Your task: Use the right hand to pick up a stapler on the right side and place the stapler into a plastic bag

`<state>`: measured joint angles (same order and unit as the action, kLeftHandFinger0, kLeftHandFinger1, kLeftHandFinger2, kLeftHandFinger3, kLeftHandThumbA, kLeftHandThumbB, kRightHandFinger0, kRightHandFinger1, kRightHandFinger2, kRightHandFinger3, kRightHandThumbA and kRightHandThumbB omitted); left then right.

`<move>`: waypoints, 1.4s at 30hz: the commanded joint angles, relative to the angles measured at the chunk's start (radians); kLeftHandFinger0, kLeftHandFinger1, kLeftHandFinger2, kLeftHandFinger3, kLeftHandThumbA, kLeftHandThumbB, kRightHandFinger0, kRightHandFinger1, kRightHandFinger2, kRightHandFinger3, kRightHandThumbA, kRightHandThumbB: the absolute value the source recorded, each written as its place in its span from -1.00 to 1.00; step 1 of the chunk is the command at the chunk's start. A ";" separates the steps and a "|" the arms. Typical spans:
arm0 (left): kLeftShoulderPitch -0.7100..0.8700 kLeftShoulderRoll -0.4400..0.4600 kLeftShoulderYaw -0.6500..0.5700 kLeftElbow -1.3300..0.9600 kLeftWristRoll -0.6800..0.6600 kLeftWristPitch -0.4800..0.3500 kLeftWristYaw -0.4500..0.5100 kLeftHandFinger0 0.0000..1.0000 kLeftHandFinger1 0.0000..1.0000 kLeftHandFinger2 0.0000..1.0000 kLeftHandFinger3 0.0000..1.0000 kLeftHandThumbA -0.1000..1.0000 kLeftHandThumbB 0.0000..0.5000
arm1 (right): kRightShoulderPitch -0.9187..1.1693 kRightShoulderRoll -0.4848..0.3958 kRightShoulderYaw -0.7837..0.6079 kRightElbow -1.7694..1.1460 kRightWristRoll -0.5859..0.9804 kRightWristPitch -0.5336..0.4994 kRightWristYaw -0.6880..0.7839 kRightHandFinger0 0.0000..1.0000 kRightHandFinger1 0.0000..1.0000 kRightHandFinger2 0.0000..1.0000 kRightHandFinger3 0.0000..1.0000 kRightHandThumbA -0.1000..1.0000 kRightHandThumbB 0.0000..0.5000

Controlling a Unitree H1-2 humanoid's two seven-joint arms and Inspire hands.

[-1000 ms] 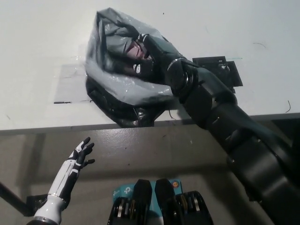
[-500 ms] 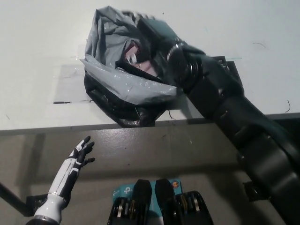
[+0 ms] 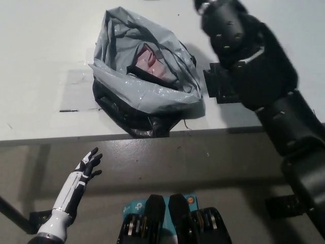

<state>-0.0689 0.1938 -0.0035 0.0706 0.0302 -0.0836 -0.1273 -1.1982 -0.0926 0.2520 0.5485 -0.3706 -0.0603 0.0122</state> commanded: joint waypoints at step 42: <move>-0.077 0.023 -0.019 0.009 -0.028 -0.099 -0.061 1.00 1.00 1.00 1.00 1.00 0.26 | 0.951 -0.053 -0.118 -0.256 0.091 -0.211 -0.016 1.00 1.00 1.00 1.00 0.71 0.20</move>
<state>-0.1891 0.2114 -0.0159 0.1180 0.0100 -0.1346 -0.1780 -0.2718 -0.1239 0.1142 0.2856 -0.2499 -0.2188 -0.0045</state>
